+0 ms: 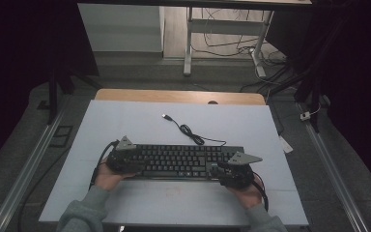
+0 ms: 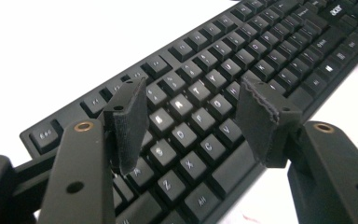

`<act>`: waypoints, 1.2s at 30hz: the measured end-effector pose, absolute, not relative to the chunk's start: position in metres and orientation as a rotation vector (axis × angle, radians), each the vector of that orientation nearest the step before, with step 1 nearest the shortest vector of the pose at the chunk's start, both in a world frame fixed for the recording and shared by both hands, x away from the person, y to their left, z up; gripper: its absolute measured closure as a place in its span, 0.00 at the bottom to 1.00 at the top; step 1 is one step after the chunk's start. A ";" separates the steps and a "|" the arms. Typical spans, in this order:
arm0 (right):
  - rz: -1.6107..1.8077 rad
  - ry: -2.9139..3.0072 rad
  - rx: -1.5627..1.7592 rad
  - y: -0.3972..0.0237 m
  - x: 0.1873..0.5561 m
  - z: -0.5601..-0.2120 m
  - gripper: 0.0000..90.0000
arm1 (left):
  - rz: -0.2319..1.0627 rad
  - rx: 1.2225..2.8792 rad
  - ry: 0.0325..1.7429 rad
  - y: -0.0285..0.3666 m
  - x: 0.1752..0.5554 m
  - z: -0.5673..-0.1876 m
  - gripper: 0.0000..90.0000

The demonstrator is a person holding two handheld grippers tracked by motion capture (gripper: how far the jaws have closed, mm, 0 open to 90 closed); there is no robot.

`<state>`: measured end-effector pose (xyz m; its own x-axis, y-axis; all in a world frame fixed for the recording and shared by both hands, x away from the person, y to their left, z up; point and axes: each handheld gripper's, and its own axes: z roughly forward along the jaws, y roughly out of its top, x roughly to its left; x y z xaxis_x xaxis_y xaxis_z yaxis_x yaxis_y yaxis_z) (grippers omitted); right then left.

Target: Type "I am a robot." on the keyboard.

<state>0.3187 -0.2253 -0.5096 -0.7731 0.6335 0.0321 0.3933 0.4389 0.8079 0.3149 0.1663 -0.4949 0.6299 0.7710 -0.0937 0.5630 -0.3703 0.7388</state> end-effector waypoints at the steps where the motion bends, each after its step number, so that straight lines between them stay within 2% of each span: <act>1: 1.248 2.422 0.886 -0.225 0.319 -0.510 0.58 | 0.343 2.081 1.044 0.165 0.317 -0.495 0.48; 6: 1.241 2.424 0.888 -0.226 0.320 -0.510 0.58 | 0.335 2.102 1.041 0.161 0.325 -0.500 0.53; 14: 1.242 2.427 0.883 -0.225 0.319 -0.511 0.58 | 0.331 2.120 1.041 0.157 0.334 -0.507 0.87; 18: 1.242 2.423 0.888 -0.226 0.319 -0.510 0.58 | 0.322 2.140 1.036 0.153 0.338 -0.510 0.98; 36: 1.237 2.421 0.885 -0.227 0.318 -0.510 0.58 | 0.334 2.169 1.054 0.146 0.343 -0.520 0.98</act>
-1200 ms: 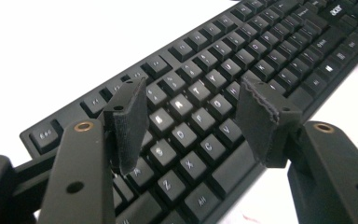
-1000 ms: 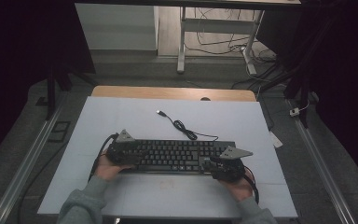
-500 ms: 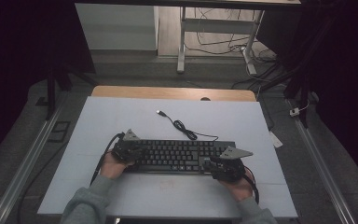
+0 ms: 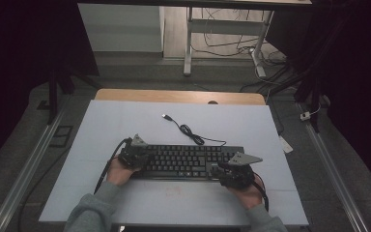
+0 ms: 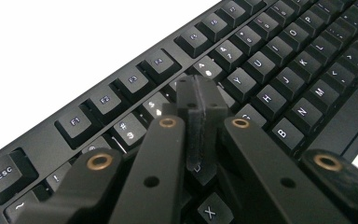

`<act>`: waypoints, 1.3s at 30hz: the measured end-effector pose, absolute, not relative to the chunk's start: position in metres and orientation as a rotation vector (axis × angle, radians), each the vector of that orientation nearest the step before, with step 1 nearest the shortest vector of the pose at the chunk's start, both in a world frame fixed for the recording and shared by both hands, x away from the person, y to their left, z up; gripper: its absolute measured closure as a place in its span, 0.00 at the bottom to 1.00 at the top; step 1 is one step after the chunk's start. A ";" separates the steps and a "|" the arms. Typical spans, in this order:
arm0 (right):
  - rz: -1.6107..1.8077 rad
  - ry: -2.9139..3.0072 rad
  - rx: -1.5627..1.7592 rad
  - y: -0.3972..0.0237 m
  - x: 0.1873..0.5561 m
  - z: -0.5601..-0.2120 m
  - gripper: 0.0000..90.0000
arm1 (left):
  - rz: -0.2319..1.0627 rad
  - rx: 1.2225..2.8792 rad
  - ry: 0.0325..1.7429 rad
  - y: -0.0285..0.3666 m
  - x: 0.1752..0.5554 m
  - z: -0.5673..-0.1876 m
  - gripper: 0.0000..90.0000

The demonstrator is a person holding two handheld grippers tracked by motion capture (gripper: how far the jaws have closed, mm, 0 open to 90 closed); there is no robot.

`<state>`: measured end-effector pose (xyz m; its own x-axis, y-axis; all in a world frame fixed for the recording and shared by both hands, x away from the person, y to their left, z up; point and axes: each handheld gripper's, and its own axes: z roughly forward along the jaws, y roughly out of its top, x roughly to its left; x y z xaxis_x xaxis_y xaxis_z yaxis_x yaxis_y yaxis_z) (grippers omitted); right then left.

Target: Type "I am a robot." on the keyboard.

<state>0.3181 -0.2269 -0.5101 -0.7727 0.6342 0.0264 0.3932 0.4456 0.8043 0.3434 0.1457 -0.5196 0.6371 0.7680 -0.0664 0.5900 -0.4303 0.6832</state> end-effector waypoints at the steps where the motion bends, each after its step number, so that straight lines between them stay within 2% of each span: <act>1: 1.237 2.421 0.886 -0.227 0.318 -0.510 0.58 | 0.337 2.174 1.054 0.145 0.343 -0.520 0.98; 7: 1.233 2.421 0.885 -0.227 0.318 -0.510 0.58 | 0.360 2.182 1.055 0.143 0.343 -0.521 0.98; 15: 1.239 2.420 0.882 -0.227 0.318 -0.510 0.58 | 0.352 2.093 1.038 0.152 0.334 -0.508 0.98; 29: 1.255 2.416 0.876 -0.226 0.318 -0.509 0.58 | 0.324 2.051 1.050 0.163 0.310 -0.501 0.56; 39: 1.252 2.416 0.868 -0.225 0.320 -0.508 0.58 | 0.327 2.068 1.073 0.168 0.291 -0.509 0.50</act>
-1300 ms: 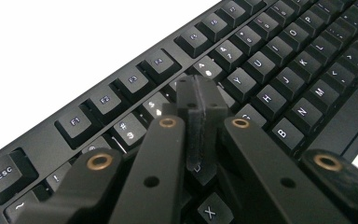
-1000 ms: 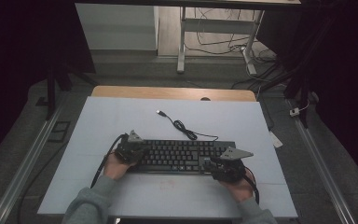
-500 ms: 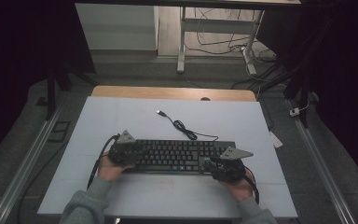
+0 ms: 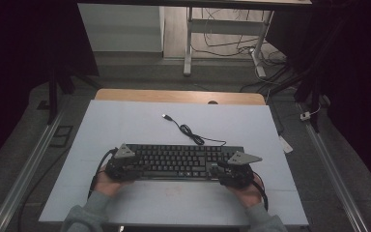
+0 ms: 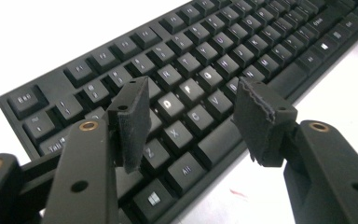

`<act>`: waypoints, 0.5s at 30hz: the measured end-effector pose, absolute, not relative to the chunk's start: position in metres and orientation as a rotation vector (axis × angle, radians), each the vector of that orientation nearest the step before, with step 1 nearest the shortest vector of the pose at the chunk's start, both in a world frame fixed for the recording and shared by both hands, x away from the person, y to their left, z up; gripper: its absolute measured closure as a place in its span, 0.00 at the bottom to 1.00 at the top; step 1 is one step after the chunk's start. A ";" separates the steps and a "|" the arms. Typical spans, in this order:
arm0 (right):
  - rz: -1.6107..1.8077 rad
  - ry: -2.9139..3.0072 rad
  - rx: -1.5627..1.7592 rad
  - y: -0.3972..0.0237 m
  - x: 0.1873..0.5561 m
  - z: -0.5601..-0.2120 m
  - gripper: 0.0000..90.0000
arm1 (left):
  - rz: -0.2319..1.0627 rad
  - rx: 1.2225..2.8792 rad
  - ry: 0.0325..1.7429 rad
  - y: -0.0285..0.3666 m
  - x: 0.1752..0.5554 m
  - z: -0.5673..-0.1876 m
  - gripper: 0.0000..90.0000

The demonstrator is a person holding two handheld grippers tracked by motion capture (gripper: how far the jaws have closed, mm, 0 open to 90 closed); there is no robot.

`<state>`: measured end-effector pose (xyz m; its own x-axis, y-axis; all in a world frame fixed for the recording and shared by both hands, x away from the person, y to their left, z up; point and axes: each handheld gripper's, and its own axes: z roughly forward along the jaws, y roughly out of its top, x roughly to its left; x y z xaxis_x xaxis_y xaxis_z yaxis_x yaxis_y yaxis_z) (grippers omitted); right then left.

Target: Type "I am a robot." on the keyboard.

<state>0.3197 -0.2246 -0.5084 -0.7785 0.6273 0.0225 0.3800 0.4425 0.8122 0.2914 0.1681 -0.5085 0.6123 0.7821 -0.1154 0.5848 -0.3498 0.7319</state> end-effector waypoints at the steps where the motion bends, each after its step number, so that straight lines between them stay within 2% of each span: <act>1: 1.253 2.415 0.867 -0.225 0.320 -0.508 0.58 | 0.325 2.070 1.073 0.168 0.290 -0.509 0.50; 15: 1.262 2.412 0.867 -0.224 0.320 -0.509 0.58 | 0.336 2.067 1.078 0.170 0.285 -0.511 0.48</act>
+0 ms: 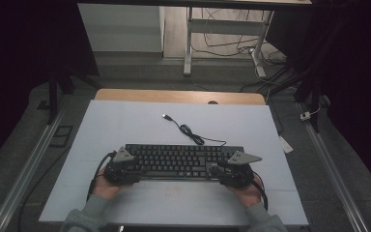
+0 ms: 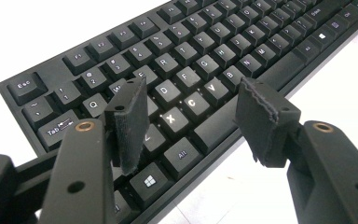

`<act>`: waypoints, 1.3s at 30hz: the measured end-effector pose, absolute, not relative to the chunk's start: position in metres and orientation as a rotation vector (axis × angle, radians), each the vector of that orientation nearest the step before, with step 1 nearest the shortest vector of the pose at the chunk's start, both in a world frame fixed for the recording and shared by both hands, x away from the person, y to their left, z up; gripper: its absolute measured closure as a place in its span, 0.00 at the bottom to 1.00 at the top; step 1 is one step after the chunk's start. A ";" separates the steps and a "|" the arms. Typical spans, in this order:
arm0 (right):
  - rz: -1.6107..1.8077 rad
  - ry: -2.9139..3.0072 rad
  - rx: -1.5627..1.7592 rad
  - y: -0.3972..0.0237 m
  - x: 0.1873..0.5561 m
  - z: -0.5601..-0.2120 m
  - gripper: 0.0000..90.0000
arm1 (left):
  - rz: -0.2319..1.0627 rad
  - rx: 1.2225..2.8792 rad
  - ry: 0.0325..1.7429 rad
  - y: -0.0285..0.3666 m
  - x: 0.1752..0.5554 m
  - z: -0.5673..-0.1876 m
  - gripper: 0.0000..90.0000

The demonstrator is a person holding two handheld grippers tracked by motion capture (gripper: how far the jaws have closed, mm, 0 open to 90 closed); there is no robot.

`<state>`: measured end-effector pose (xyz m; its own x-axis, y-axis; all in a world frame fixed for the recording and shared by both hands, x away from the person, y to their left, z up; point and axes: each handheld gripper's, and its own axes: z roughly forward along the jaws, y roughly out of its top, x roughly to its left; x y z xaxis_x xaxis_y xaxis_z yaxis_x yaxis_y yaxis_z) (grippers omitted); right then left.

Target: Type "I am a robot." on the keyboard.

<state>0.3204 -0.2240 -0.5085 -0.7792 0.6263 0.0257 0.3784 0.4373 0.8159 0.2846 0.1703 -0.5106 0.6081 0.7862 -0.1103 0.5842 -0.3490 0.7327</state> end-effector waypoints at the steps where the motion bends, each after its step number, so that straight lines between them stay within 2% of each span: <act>1: 1.262 2.413 0.866 -0.224 0.320 -0.509 0.58 | 0.337 2.065 1.079 0.171 0.285 -0.511 0.48; 27: 1.335 2.408 0.829 -0.201 0.322 -0.496 0.61 | 0.343 2.064 1.087 0.171 0.287 -0.512 0.47; 33: 1.320 2.442 0.789 -0.185 0.325 -0.494 0.68 | 0.338 2.058 1.092 0.171 0.287 -0.512 0.46; 39: 1.324 2.480 0.745 -0.170 0.330 -0.496 0.84 | 0.339 2.063 1.093 0.171 0.288 -0.513 0.46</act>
<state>0.3303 -0.1702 -0.4962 -0.8435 0.5361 0.0329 0.3255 0.4616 0.8252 0.2878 0.1711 -0.5129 0.5977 0.7938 -0.1123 0.5913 -0.3419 0.7304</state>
